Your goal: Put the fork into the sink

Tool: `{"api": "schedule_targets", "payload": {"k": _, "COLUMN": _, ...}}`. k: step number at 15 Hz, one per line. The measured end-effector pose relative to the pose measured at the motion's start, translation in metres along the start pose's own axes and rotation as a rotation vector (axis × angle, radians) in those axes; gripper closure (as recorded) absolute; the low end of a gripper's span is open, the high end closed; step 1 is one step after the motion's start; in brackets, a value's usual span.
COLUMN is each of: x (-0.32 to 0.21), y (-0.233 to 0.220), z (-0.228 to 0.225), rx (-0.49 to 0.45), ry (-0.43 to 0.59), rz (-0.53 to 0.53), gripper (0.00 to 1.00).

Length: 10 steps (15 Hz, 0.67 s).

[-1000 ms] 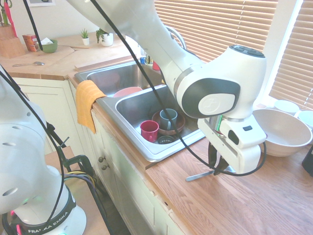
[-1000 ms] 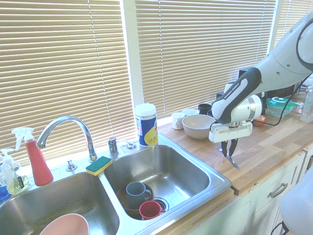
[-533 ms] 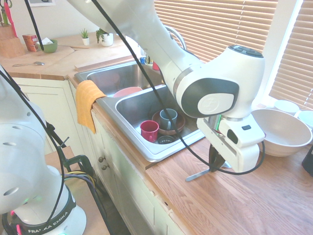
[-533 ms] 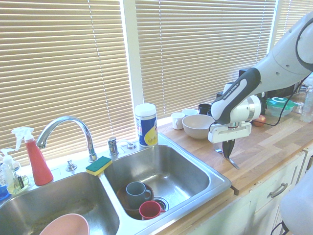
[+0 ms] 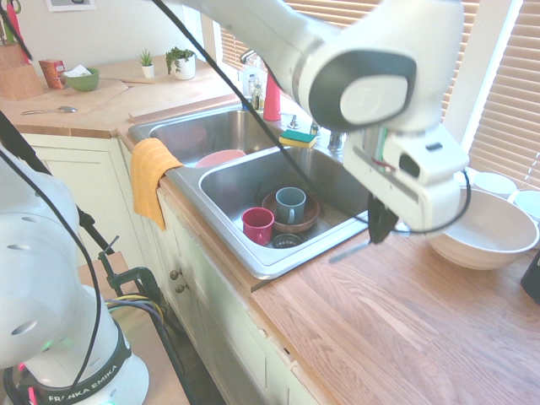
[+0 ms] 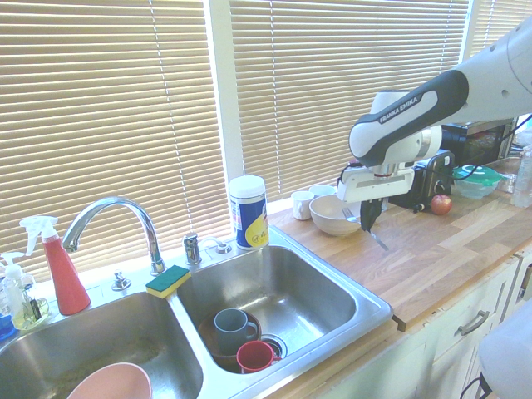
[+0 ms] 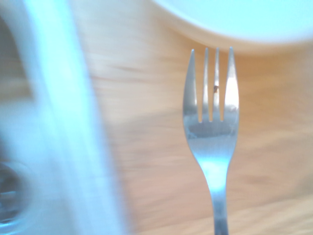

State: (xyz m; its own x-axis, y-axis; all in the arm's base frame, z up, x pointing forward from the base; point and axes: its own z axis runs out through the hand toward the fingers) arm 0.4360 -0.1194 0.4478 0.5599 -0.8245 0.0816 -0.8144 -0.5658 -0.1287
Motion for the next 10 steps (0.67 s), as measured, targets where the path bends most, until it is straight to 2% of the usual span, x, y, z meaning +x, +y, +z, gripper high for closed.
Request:
{"api": "schedule_targets", "payload": {"k": 2, "x": -0.045, "y": -0.046, "z": -0.017, "rx": 0.022, "ry": 0.010, "rz": -0.065, "gripper": 1.00}}
{"api": "schedule_targets", "payload": {"k": 5, "x": -0.118, "y": -0.112, "z": -0.008, "rx": 0.017, "ry": 0.011, "rz": -0.130, "gripper": 1.00}}
{"api": "schedule_targets", "payload": {"k": 7, "x": -0.149, "y": -0.145, "z": 0.010, "rx": 0.017, "ry": 0.007, "rz": -0.144, "gripper": 1.00}}
{"api": "schedule_targets", "payload": {"k": 10, "x": -0.162, "y": -0.166, "z": 0.063, "rx": -0.001, "ry": -0.005, "rz": -0.156, "gripper": 1.00}}
